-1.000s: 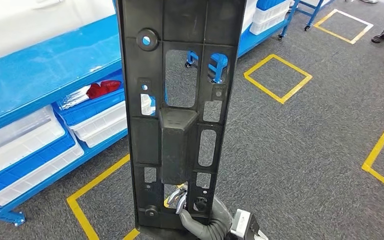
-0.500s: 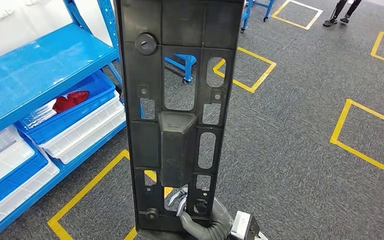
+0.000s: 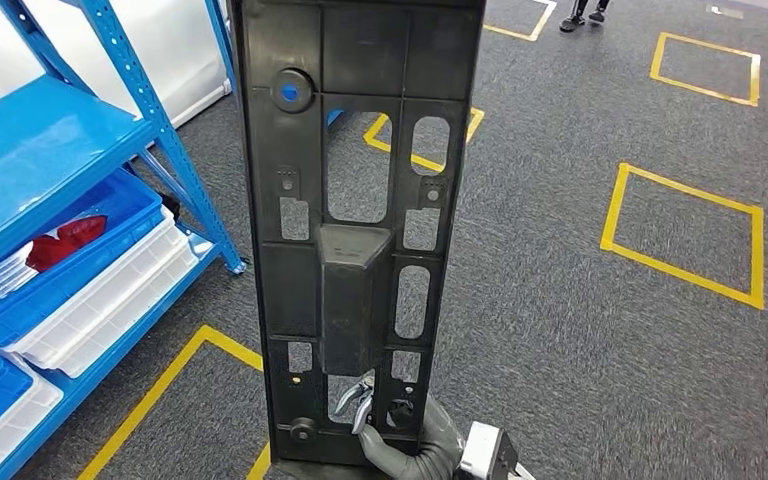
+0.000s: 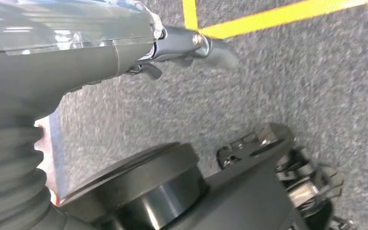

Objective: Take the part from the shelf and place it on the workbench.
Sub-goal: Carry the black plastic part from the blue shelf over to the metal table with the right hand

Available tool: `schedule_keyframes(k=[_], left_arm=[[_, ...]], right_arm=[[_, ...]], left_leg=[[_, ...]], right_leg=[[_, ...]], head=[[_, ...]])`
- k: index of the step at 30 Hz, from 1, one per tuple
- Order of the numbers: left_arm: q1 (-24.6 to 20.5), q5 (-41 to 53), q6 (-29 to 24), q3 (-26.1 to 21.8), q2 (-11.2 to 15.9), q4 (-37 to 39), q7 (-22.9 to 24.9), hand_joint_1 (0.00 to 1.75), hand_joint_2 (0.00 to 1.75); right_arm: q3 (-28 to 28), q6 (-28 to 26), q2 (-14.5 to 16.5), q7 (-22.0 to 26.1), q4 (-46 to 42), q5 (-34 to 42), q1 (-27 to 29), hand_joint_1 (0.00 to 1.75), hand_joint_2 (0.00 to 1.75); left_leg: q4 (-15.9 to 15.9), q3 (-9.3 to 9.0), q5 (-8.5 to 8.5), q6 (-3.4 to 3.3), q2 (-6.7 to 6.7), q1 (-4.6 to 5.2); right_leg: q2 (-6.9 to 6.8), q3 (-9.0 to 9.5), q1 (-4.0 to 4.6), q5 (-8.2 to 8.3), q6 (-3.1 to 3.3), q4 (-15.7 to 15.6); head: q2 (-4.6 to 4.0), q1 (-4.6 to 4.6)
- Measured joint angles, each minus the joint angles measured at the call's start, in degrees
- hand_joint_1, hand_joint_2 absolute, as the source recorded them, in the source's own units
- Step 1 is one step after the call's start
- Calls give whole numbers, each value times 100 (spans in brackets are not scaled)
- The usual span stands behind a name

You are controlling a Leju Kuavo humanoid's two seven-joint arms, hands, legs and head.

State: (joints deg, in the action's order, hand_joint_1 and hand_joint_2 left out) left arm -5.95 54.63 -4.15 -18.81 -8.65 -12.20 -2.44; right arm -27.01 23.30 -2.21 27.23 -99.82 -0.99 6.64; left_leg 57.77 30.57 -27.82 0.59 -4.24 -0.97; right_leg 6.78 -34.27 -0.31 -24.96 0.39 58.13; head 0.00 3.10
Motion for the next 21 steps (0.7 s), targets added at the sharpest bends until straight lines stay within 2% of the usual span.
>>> schedule_keyframes(k=[1,2,3,4,6,7,8,9,10,11,13,14,15,17,19,21], left_arm=[[-9,-2,2,-1,-3,0,2,0,175],[-20,-3,3,-1,-8,0,3,0,175],[-28,-2,0,-1,-15,0,3,0,175],[-30,-5,-5,-1,-22,0,2,0,175],[-21,-25,-21,-1,-30,0,-4,0,175],[-16,-34,-27,-1,-31,0,-8,0,175],[-15,-40,-32,-1,-31,0,-10,0,175],[-17,-40,-36,-1,-31,0,-12,0,175],[-20,-40,-37,-1,-32,0,-13,0,175],[-22,-40,-38,-1,-34,0,-13,0,175],[-22,-39,-37,-1,-42,0,-9,0,175],[-20,-38,-37,-1,-45,0,-4,0,175],[-19,-35,-32,-1,-48,0,2,0,175],[-25,-26,-23,-1,-50,0,15,0,175],[-25,-10,-17,-2,-51,0,25,0,175],[-17,-8,-12,-3,-50,0,25,0,175]], right_arm=[[1,1,-2,1,0,3,10,175,175],[2,5,-3,2,-1,6,21,175,175],[3,12,-6,2,-1,9,24,175,175],[4,20,-7,3,-2,11,19,175,175],[4,36,-8,3,1,9,3,175,175],[4,40,-8,3,7,8,0,175,175],[4,43,-8,2,15,8,-1,175,175],[4,45,-8,2,25,8,-1,175,175],[4,45,-8,1,34,8,-1,175,175],[4,46,-8,1,38,8,-5,175,175],[3,49,-7,1,42,8,-30,175,175],[3,50,-5,1,44,8,-48,175,175],[3,51,-4,1,49,8,-62,175,175],[3,50,-1,0,56,7,-70,175,175],[2,46,3,-2,59,2,-78,175,175],[0,42,11,-2,63,-1,-93,175,175]], left_leg=[[-16,-2,9,-34,47,1],[-36,-6,27,-72,111,3],[-59,-15,45,-114,179,-1],[-82,-22,59,-150,255,-7],[-95,-19,62,-192,413,11],[-94,-16,58,-198,496,23],[-93,-15,53,-201,576,33],[-93,-18,47,-199,652,39],[-93,-27,40,-193,720,44],[-93,-41,30,-184,778,49],[-92,-72,1,-145,874,70],[-92,-86,-14,-120,919,78],[-97,-98,-26,-92,967,84],[-101,-132,-57,-31,1030,81],[119,-66,-231,17,830,70],[809,243,-601,39,548,57]], right_leg=[[63,-26,-11,19,-42,-7],[63,-44,-17,15,-76,7],[-23,-87,-12,-38,-104,86],[-171,-181,-3,-153,-127,274],[-517,-538,-4,-521,-162,1005],[-599,-731,-15,-673,-178,1397],[-637,-855,-27,-737,-187,1651],[-657,-858,-35,-689,-188,1673],[-685,-723,-37,-539,-176,1431],[-764,-488,-29,-346,-150,1010],[-1018,-51,33,-111,-68,214],[-1097,53,66,-80,-31,18],[-1110,73,92,-95,-3,-42],[-973,75,85,-69,46,-76],[-846,106,46,-31,108,-139],[-721,119,28,-14,148,-161]], head=[[0,0],[0,0],[0,-1],[0,-2],[0,-1],[0,-1],[0,-1],[0,-1],[0,-2],[0,-2],[0,-2],[0,-1],[0,-1],[0,0],[0,-1],[0,-1]])
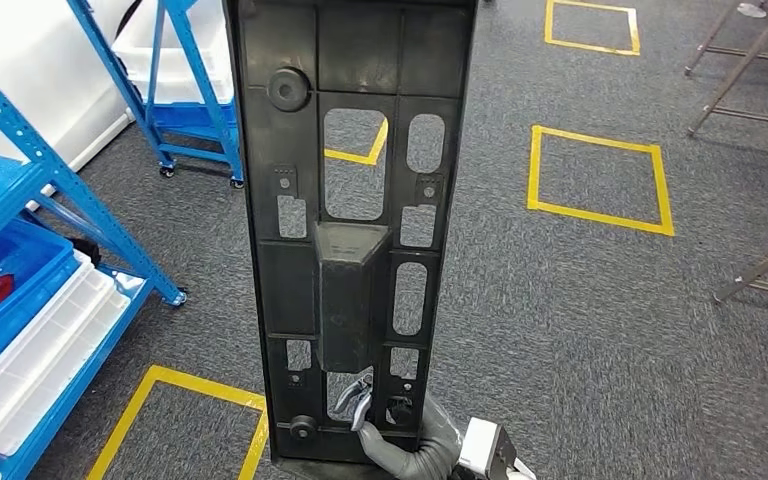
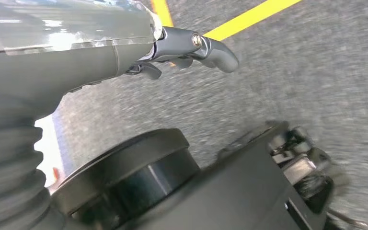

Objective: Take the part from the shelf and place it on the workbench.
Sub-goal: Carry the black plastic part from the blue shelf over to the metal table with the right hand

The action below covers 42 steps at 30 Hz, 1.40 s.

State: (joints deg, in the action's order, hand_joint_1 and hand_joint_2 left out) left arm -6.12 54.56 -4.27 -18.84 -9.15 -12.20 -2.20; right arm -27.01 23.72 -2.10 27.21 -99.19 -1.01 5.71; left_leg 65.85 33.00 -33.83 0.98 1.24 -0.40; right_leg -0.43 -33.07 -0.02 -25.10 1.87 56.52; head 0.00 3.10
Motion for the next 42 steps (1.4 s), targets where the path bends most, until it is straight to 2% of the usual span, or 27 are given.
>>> schedule_keyframes(k=[1,2,3,4,5,7,9,14,16,18,20,21,22,23,25,27,29,30,32,33,34,35,36,37,39,40,42], left_arm=[[-5,-1,3,-1,1,0,-2,0,175],[-15,-1,5,-2,1,0,-4,0,175],[-26,4,9,-2,1,0,-3,0,175],[-31,8,13,-2,1,0,-3,0,175],[-30,11,16,-2,1,0,-3,0,175],[-10,18,24,-2,1,2,-3,0,175],[8,22,31,-2,1,4,-3,0,175],[11,28,33,-1,1,4,-3,0,175],[-10,27,22,-2,-12,4,-9,0,175],[-19,20,2,-3,-26,4,-20,0,175],[-5,10,-12,-4,-27,4,-27,0,175],[-2,6,-16,-4,-27,4,-27,0,175],[0,3,-20,-4,-28,4,-27,0,175],[1,1,-22,-4,-29,4,-27,0,175],[9,1,-24,-4,-33,4,-25,0,175],[24,2,-24,-4,-37,4,-20,0,175],[25,6,-24,-4,-43,4,-14,0,175],[22,10,-24,-4,-43,4,-11,0,175],[33,16,-19,-4,-43,4,-13,0,175],[38,19,-17,-5,-42,4,-17,0,175],[35,23,-15,-5,-43,4,-23,0,175],[23,31,-15,-6,-43,4,-29,0,175],[4,43,-13,-7,-43,4,-31,0,175],[-10,58,-10,-7,-43,4,-31,0,175],[-15,95,-5,-7,-40,4,-26,0,175],[-7,110,0,-6,-39,5,-20,0,175],[-1,134,10,-4,-37,6,-12,0,175]], right_arm=[[-1,-1,4,1,5,-1,-4,175,175],[-1,-1,7,-1,13,-3,-2,175,175],[-1,-1,7,-2,20,-5,1,175,175],[-1,-1,7,-4,27,-8,3,175,175],[-1,-1,7,-5,30,-9,5,175,175],[-1,-3,7,-6,31,-9,5,175,175],[-1,-5,7,-6,31,-9,3,175,175],[-1,-5,7,-10,29,-13,2,175,175],[3,-1,5,-15,27,-15,20,175,175],[6,6,5,-19,26,-15,31,175,175],[6,15,5,-21,28,-15,33,175,175],[6,21,4,-23,30,-15,37,175,175],[6,26,4,-25,32,-15,39,175,175],[6,32,4,-27,32,-15,39,175,175],[6,43,4,-31,30,-15,31,175,175],[6,56,4,-33,27,-15,24,175,175],[7,62,3,-38,26,-14,29,175,175],[8,62,3,-41,24,-13,38,175,175],[11,62,5,-49,17,-10,44,175,175],[12,61,7,-51,13,-9,46,175,175],[13,58,7,-52,11,-8,47,175,175],[14,53,8,-52,10,-8,52,175,175],[14,44,7,-53,10,-8,58,175,175],[15,29,7,-54,11,-9,65,175,175],[15,2,7,-53,10,-9,75,175,175],[16,-9,7,-51,9,-9,77,175,175],[19,-22,7,-42,-1,-10,91,175,175]], left_leg=[[401,192,-162,8,-55,-2],[693,339,-239,16,-76,-4],[779,395,-197,20,-81,-9],[633,345,-39,22,-89,-17],[287,204,198,24,-135,-33],[-434,-96,545,23,-369,-65],[-696,-203,605,22,-550,-80],[-791,-225,582,-4,-554,-82],[-832,-239,609,-118,-392,-73],[-871,-256,636,-228,-171,-49],[-870,-259,619,-251,-17,-22],[-870,-264,608,-254,57,-12],[-870,-276,595,-252,128,-3],[-870,-296,580,-245,194,4],[-869,-343,540,-214,303,25],[-870,-375,505,-162,397,38],[-888,-409,483,-106,497,39],[-875,-424,455,-79,471,31],[-557,-305,244,-30,221,16],[-208,-143,63,-12,57,3],[211,61,-124,3,-41,0],[577,246,-250,17,-73,-3],[787,361,-270,27,-81,-6],[766,369,-167,32,-83,-14],[108,102,287,34,-172,-42],[-283,-61,463,33,-311,-58],[-735,-236,583,-1,-545,-76]], right_leg=[[68,-3,3,0,8,4],[142,-1,4,-2,11,11],[220,1,3,-7,8,22],[306,7,-1,-14,0,37],[394,12,-8,-25,-15,58],[541,4,-11,-54,-56,111],[596,-12,-6,-69,-79,138],[663,-72,-8,-65,-118,182],[495,-195,-19,-150,-215,349],[203,-520,-30,-455,-316,958],[91,-897,-51,-725,-348,1684],[77,-974,-59,-724,-352,1823],[64,-928,-63,-616,-346,1724],[24,-762,-59,-431,-328,1406],[-202,-321,-13,-118,-252,575],[-349,-121,56,-48,-174,184],[-257,-122,83,-52,-118,150],[-198,-105,70,-39,-90,116],[-73,-59,28,-7,-30,42],[-10,-45,15,0,-11,26],[55,-42,12,-1,3,25],[125,-41,13,-3,7,30],[202,-37,14,-6,6,36],[286,-30,13,-10,2,47],[467,-12,1,-29,-27,81],[550,-19,1,-43,-54,113],[682,-79,-10,-51,-120,167]], head=[[0,1],[0,1],[0,1],[0,1],[0,1],[0,-1],[0,-2],[0,0],[0,-1],[0,-1],[0,-1],[0,-2],[0,-2],[0,-2],[0,-1],[0,-1],[0,-1],[0,-1],[0,0],[0,-1],[0,0],[0,0],[0,0],[0,1],[0,1],[0,0],[0,0]])
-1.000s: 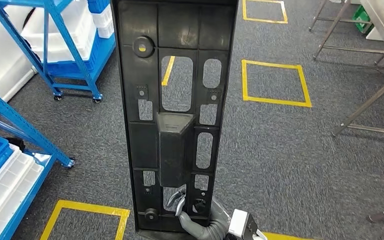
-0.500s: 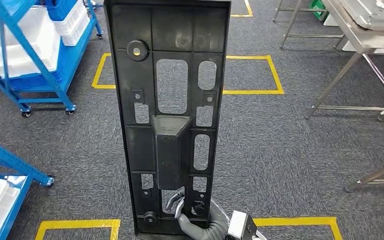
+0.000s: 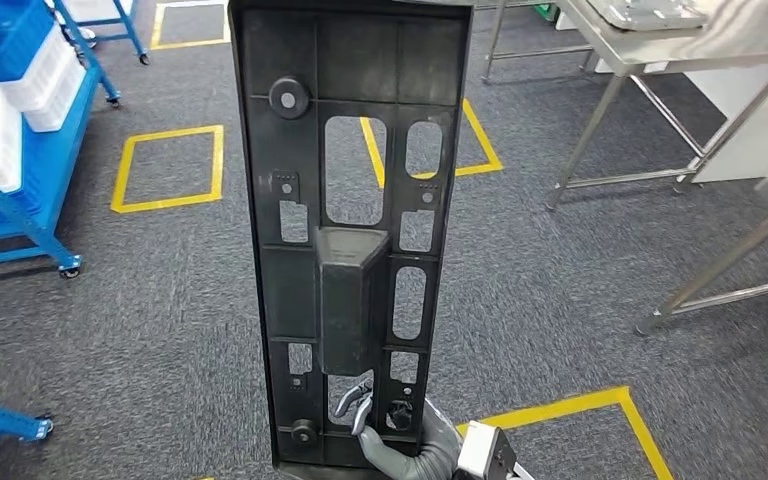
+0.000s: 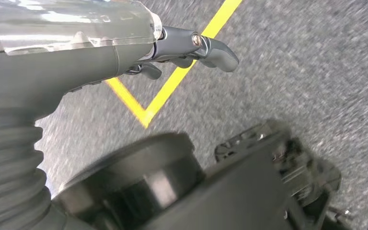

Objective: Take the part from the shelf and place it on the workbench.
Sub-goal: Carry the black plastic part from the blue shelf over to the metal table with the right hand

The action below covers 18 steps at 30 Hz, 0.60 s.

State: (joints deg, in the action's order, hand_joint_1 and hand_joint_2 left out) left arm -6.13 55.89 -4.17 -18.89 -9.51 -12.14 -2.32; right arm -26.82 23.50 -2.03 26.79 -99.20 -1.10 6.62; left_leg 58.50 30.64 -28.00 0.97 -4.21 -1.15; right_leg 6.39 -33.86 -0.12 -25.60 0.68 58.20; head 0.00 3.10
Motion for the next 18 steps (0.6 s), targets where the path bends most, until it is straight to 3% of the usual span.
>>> schedule_keyframes(k=[1,3,5,7,9,10,11,12,14,16,18], left_arm=[[-5,9,5,1,0,1,3,0,175],[-33,26,7,3,-7,1,8,0,175],[-40,43,8,6,-16,1,15,0,175],[-28,48,12,7,-17,1,17,0,175],[-20,37,14,7,-13,1,19,0,175],[-18,28,15,7,-11,1,19,0,175],[-18,18,13,7,-11,1,19,0,175],[-18,8,10,7,-12,1,19,0,175],[-9,-4,1,7,-16,1,17,0,175],[3,-11,-11,6,-22,1,16,0,175],[5,-14,-19,5,-26,0,14,0,175]], right_arm=[[2,-8,0,6,-8,0,15,175,175],[8,-18,-2,18,-25,1,51,175,175],[15,-19,-7,27,-38,1,66,175,175],[19,-18,-10,32,-47,1,65,175,175],[20,-18,-12,33,-49,2,70,175,175],[20,-18,-13,32,-49,2,73,175,175],[20,-16,-13,32,-50,3,74,175,175],[20,-12,-13,32,-51,3,74,175,175],[20,-2,-13,32,-54,3,67,175,175],[20,6,-14,34,-55,4,65,175,175],[20,11,-17,37,-59,8,75,175,175]], left_leg=[[-37,-10,-27,-34,-40,10],[-80,-20,-4,-120,64,16],[-132,-41,32,-191,204,8],[-151,-48,33,-229,367,25],[-150,-52,14,-246,539,48],[-150,-60,1,-247,619,55],[-149,-76,-13,-241,691,59],[-149,-102,-32,-231,756,62],[-146,-153,-80,-190,862,78],[-147,-185,-121,-134,958,96],[-167,-227,-155,-80,1038,93]], right_leg=[[55,-36,-8,13,-41,8],[102,-78,-26,41,-117,-1],[-143,-190,-12,-86,-164,206],[-465,-524,-11,-422,-194,874],[-575,-877,-32,-644,-216,1553],[-600,-920,-39,-608,-218,1627],[-627,-833,-42,-468,-211,1452],[-691,-627,-36,-268,-190,1068],[-964,-203,24,-10,-118,284],[-1093,-63,93,7,-51,-4],[-953,-64,89,15,0,-35]], head=[[0,0],[0,-1],[0,-1],[0,-1],[0,-1],[0,-2],[0,-2],[0,-2],[0,-1],[0,-1],[0,-2]])
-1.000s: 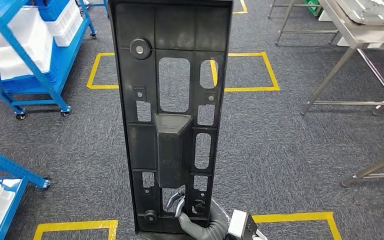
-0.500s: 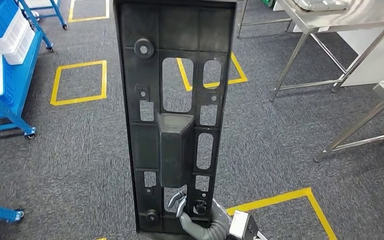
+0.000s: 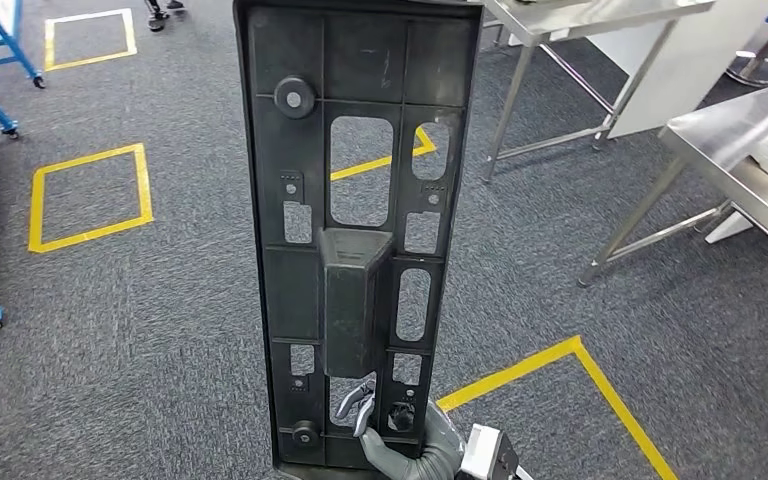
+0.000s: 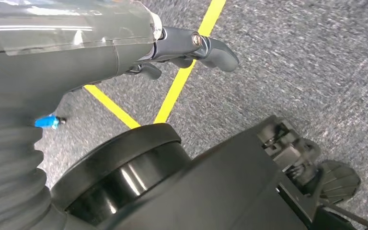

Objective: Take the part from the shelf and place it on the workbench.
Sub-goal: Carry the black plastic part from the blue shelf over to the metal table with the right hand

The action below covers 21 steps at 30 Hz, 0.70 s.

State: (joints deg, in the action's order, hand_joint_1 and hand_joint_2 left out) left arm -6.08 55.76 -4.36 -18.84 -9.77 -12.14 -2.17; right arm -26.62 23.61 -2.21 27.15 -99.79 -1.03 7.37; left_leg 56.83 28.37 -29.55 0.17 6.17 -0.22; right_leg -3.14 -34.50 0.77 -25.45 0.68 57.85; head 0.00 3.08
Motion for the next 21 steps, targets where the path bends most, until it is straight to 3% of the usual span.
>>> schedule_keyframes(k=[2,4,6,7,8,9,11,13,15,16,18,19,21], left_arm=[[0,5,-1,1,-2,-1,-2,0,175],[8,14,8,-1,-1,-2,-6,0,175],[-9,33,22,-3,1,-3,-6,0,175],[-23,46,32,-3,2,-4,-4,0,175],[-32,60,40,-2,2,-4,1,0,175],[-32,73,49,-1,2,-4,7,0,175],[-18,93,66,2,4,-3,17,0,175],[-11,107,78,4,7,-2,21,0,175],[-32,113,84,6,4,-2,20,0,175],[-45,114,84,7,0,-2,20,0,175],[-50,111,85,8,-13,-2,20,0,175],[-41,104,85,8,-14,-2,18,0,175],[-21,77,86,7,-14,-2,14,0,175]], right_arm=[[2,1,-2,2,-8,8,7,175,175],[5,1,0,6,-13,14,4,175,175],[7,-7,1,5,-11,13,4,175,175],[8,-13,0,4,-10,12,7,175,175],[9,-20,0,3,-10,11,9,175,175],[10,-25,0,3,-10,11,11,175,175],[11,-31,0,4,-10,10,11,175,175],[11,-32,0,5,-13,8,14,175,175],[12,-35,-1,5,-19,4,25,175,175],[13,-38,-2,4,-22,3,33,175,175],[13,-45,-6,4,-33,1,33,175,175],[13,-48,-8,3,-37,-2,33,175,175],[13,-50,-10,-1,-40,-5,36,175,175]], left_leg=[[200,40,-147,54,-180,-13],[888,339,-493,92,-473,-23],[1610,714,-753,109,-564,-26],[1713,792,-719,109,-570,-27],[1589,762,-565,104,-578,-29],[1263,639,-321,94,-614,-34],[495,327,70,69,-841,-52],[127,183,148,30,-1016,-53],[73,176,136,-29,-958,-44],[45,170,154,-64,-899,-49],[-9,149,184,-133,-763,-66],[-19,142,185,-156,-685,-60],[-20,139,169,-173,-530,-42]], right_leg=[[136,44,-43,28,62,-72],[265,77,-61,36,108,-110],[405,87,-53,23,125,-102],[487,99,-50,16,125,-94],[573,118,-50,6,120,-84],[661,142,-52,-8,109,-71],[817,164,-57,-40,71,-30],[942,117,-73,-44,7,5],[1045,63,-87,-17,-69,3],[1004,44,-82,-31,-98,25],[726,-110,-58,-219,-143,341],[539,-276,-64,-393,-159,683],[373,-672,-98,-692,-197,1453]], head=[[0,1],[0,2],[0,2],[0,2],[0,2],[0,2],[0,2],[0,2],[0,2],[0,1],[0,1],[0,0],[0,0]])
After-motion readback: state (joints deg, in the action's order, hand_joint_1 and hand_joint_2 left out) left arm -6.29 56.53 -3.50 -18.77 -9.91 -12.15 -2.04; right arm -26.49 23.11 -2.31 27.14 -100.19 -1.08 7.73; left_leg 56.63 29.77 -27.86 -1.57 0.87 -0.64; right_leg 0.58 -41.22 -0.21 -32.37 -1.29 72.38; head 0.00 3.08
